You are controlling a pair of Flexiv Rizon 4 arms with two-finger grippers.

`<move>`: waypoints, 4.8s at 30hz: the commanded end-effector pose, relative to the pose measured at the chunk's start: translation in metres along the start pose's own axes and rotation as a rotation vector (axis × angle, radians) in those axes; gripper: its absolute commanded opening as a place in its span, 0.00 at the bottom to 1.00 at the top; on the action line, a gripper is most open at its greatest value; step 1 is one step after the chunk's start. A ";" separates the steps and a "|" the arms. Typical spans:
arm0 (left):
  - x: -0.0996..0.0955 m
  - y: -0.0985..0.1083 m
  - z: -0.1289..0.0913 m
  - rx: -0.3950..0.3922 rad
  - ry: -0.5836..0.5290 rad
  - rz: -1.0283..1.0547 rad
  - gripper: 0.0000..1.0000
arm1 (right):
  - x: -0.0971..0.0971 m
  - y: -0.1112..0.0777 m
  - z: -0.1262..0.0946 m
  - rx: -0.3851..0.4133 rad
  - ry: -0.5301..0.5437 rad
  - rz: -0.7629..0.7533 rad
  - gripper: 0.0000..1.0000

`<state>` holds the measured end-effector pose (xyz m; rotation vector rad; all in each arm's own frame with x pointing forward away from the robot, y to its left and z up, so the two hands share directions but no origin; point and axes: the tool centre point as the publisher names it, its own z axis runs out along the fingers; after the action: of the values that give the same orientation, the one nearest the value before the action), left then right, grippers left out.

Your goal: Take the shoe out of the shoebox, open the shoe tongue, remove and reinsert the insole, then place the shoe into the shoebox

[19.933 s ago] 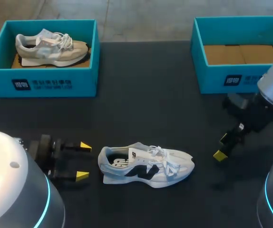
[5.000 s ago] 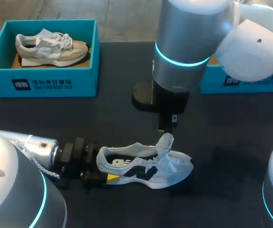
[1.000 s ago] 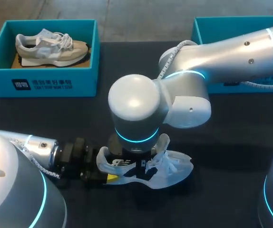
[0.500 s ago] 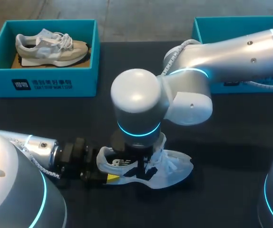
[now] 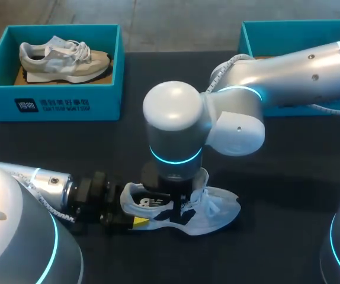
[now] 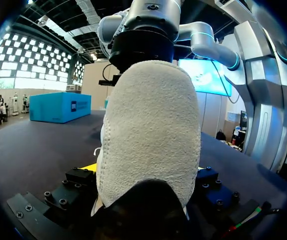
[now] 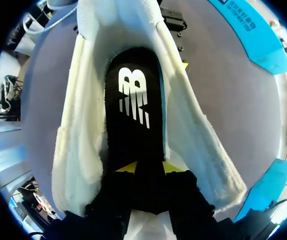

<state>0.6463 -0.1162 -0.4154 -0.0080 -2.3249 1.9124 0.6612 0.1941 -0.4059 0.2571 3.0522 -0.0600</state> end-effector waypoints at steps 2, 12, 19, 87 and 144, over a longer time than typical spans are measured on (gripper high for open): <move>0.001 0.001 -0.001 0.000 -0.001 0.000 0.00 | 0.002 -0.002 0.017 -0.008 0.013 0.005 0.27; 0.001 0.001 -0.001 0.000 -0.001 0.000 0.00 | 0.009 0.001 0.029 -0.009 0.068 -0.002 0.28; 0.001 0.001 -0.001 0.000 -0.001 0.000 0.00 | 0.022 0.010 0.036 0.032 0.137 -0.016 0.32; 0.001 0.001 -0.001 0.000 -0.001 0.000 0.00 | 0.030 0.008 -0.035 -0.364 -0.139 -0.038 0.00; 0.001 0.001 -0.001 0.000 -0.001 0.000 0.00 | 0.003 0.023 -0.006 -0.068 -0.152 0.017 0.00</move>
<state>0.6443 -0.1156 -0.4152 -0.0087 -2.3242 1.9121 0.6579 0.2145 -0.3949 0.2606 2.8857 0.0262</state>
